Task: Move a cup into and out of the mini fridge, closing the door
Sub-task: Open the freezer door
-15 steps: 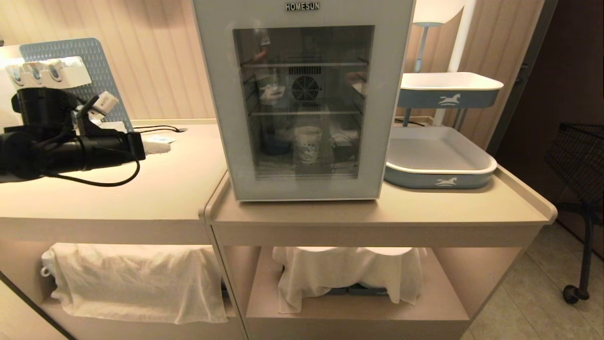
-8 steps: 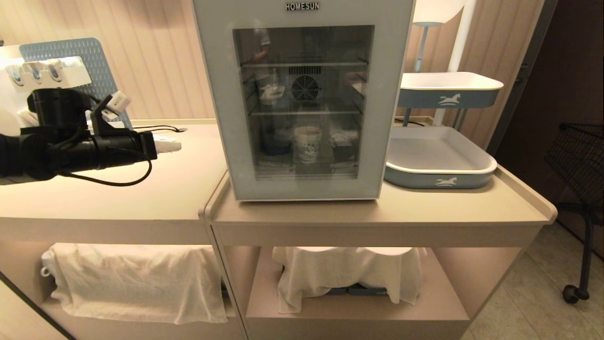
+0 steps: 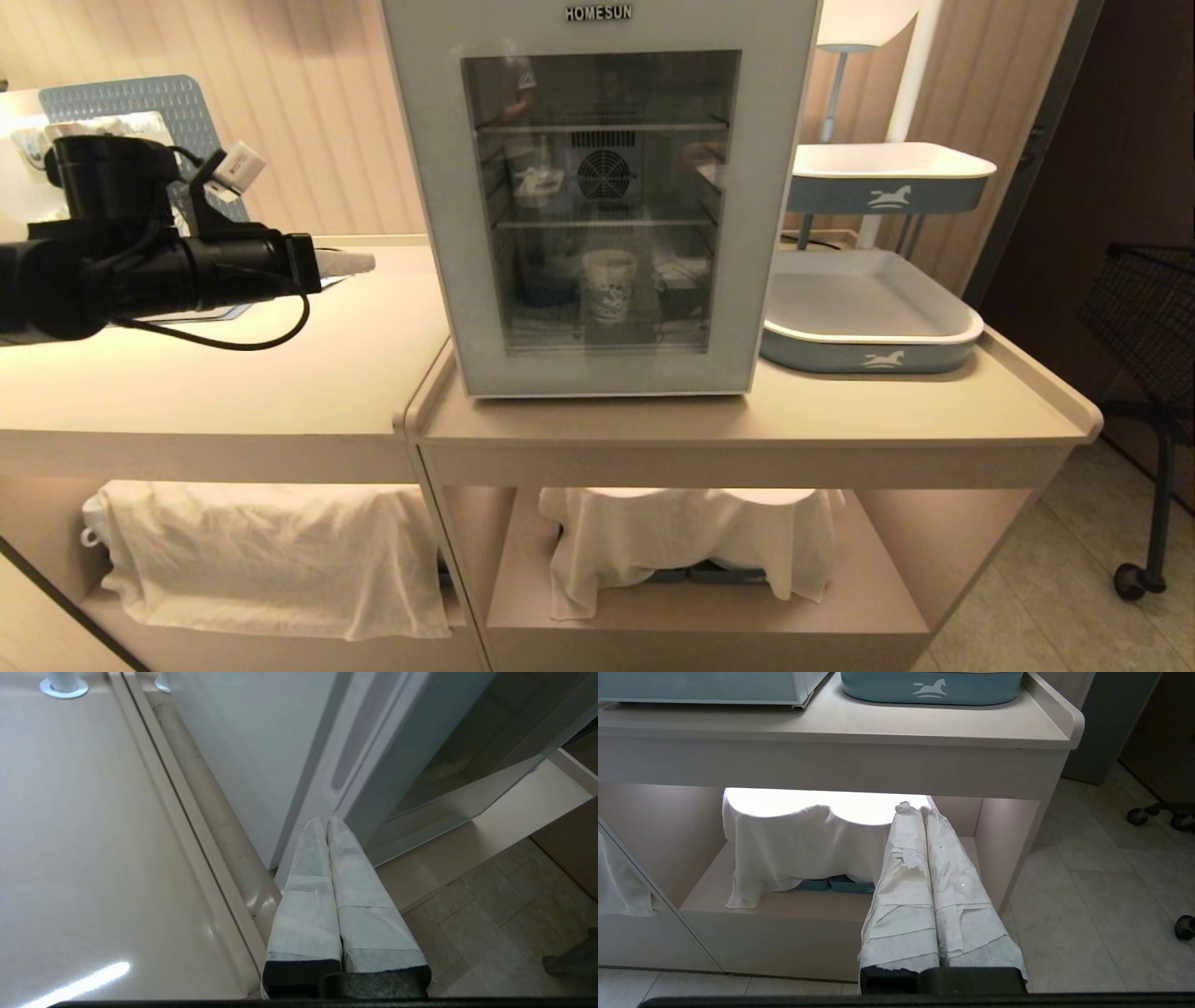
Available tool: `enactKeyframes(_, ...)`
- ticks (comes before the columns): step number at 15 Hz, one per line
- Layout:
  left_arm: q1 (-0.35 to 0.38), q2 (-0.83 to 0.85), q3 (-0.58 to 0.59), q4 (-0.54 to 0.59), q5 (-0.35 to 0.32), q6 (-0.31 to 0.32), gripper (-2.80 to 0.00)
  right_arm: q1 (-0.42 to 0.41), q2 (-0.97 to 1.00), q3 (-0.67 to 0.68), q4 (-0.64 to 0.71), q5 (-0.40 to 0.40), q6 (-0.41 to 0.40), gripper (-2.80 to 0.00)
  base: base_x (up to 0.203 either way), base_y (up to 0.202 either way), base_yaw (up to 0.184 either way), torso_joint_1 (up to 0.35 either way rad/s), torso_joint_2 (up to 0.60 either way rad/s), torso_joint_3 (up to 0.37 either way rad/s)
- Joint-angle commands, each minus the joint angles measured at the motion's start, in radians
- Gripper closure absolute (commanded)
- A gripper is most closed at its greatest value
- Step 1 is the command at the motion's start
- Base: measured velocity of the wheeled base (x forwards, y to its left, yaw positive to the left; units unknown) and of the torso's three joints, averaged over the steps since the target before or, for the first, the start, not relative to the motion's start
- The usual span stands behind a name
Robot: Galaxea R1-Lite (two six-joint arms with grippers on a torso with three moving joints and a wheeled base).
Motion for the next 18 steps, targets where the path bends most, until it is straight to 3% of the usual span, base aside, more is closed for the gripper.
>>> enactKeyframes(1,-0.006,-0.026,-0.026,0.000,-0.005,0.000,0.00,0.000,0.000,0.000,-0.001,0.000,-0.001,0.00,0.000,0.000,0.000,0.000,0.00,0.000)
enactKeyframes(6,-0.012,-0.004,-0.153,0.006,-0.008,0.034,0.00,0.000,0.000,0.000,0.000,0.000,-0.001,0.00,0.000,0.000,0.000,0.000,0.00,0.000)
enactKeyframes(12,-0.012,0.009,-0.135,0.009,-0.006,0.054,0.00,0.000,0.000,0.000,-0.001,0.000,-0.001,0.00,0.000,0.000,0.000,0.000,0.00,0.000)
enactKeyframes(13,-0.012,0.009,-0.132,0.009,-0.006,0.054,-2.80,0.000,0.000,0.000,-0.001,0.000,-0.001,0.00,0.000,0.000,0.000,0.000,0.00,0.000)
enactKeyframes(18,-0.012,-0.004,-0.102,0.011,-0.008,0.046,-2.80,0.000,0.000,0.000,0.000,0.000,-0.001,0.00,0.000,0.000,0.000,0.000,0.00,0.000)
